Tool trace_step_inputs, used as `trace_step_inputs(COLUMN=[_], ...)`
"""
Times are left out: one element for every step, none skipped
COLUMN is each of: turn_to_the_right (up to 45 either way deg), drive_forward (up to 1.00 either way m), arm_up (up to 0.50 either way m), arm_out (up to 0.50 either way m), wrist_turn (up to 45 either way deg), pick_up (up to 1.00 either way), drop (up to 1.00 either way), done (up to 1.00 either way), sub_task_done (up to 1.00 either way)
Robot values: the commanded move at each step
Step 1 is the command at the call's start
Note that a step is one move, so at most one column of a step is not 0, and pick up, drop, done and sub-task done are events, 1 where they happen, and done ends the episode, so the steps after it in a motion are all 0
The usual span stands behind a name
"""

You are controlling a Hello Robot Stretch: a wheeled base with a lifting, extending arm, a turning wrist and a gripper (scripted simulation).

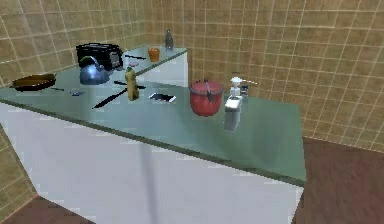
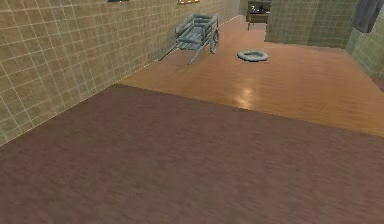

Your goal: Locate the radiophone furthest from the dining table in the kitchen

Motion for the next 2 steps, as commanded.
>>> trace_step_inputs(turn_to_the_right=[-6.0, 0.0], drive_forward=[0.0, 1.0], arm_up=[0.0, 0.0], arm_out=[0.0, 0.0], wrist_turn=[0.0, 0.0], pick_up=[0.0, 0.0], drop=[0.0, 0.0], done=[0.0, 0.0], sub_task_done=[0.0, 0.0])
